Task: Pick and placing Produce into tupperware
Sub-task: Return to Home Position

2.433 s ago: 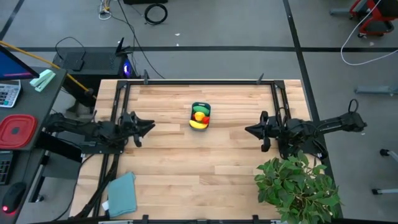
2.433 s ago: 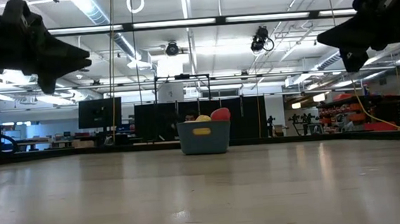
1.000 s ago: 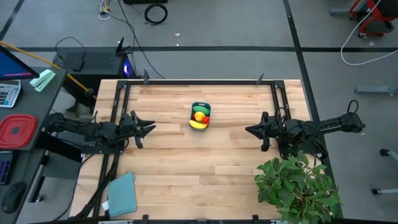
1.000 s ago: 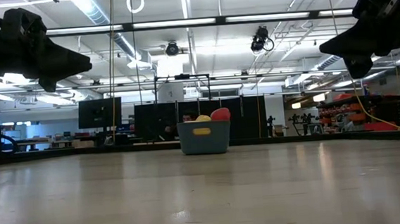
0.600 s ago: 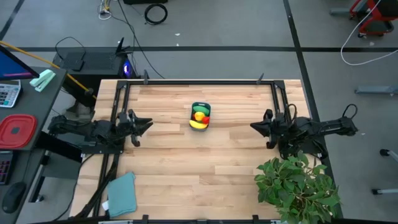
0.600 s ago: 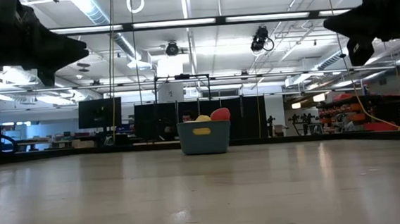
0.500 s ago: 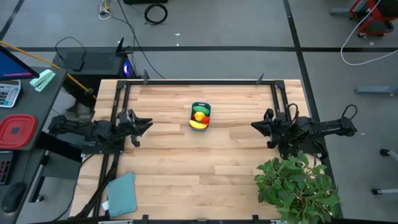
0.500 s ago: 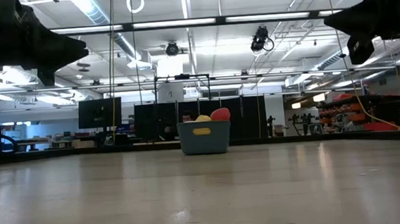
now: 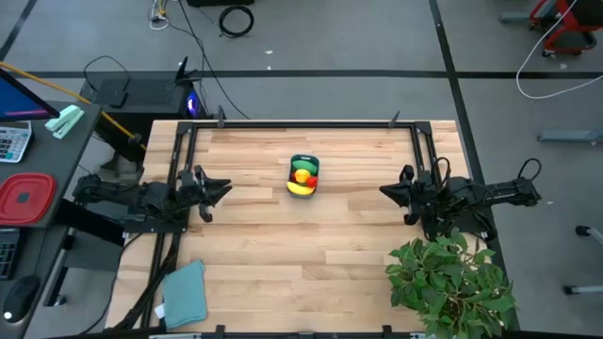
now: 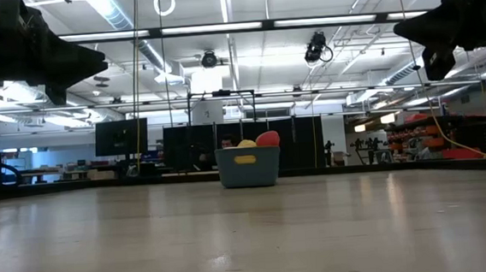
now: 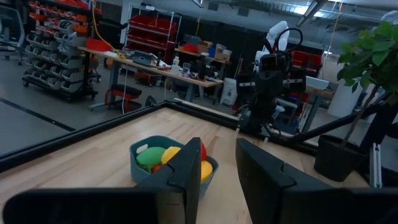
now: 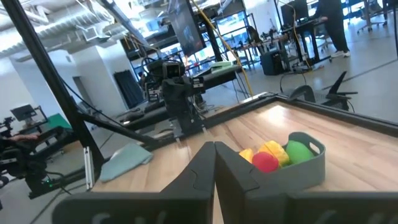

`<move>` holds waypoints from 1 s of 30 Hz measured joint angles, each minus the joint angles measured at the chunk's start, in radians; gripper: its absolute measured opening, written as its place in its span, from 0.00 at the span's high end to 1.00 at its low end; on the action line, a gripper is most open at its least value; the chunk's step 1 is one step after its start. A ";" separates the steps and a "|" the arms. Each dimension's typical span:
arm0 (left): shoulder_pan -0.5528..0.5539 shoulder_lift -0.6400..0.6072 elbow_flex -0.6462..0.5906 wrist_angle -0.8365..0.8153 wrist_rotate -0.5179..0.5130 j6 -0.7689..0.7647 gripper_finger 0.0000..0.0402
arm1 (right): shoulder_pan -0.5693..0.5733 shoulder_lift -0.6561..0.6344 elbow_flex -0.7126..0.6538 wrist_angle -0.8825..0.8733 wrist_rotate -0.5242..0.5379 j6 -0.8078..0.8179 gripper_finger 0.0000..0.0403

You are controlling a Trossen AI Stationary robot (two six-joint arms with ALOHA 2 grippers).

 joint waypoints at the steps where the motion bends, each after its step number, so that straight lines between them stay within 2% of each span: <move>1: 0.000 0.000 0.000 0.000 0.000 0.001 0.73 | 0.000 0.000 0.000 0.000 0.000 0.000 0.96; 30: 0.000 0.000 0.000 -0.001 0.000 0.000 0.73 | 0.000 0.045 0.000 0.000 0.000 0.000 0.96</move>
